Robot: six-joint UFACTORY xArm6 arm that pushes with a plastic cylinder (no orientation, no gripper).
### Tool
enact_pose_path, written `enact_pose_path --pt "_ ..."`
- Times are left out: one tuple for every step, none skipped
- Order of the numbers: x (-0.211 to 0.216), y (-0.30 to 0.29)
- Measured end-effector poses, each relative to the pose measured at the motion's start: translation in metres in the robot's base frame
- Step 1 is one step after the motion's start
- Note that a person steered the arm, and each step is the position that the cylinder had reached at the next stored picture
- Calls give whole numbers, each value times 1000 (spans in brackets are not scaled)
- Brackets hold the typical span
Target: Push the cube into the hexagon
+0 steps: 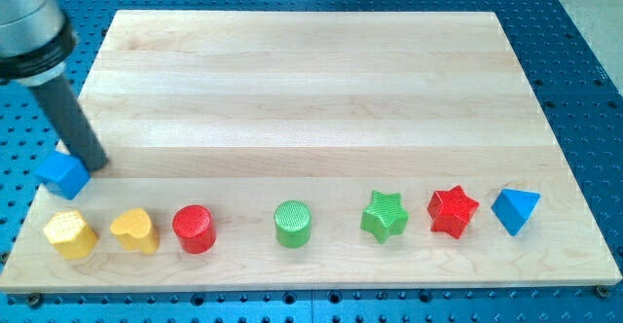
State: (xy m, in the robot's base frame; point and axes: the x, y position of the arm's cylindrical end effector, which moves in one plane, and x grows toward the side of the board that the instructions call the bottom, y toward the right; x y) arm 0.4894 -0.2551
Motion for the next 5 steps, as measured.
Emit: enact_pose_path --pt "-1 0" --pt "-11 -12" --pt "16 -15" --pt "33 -15" --pt "19 -24"
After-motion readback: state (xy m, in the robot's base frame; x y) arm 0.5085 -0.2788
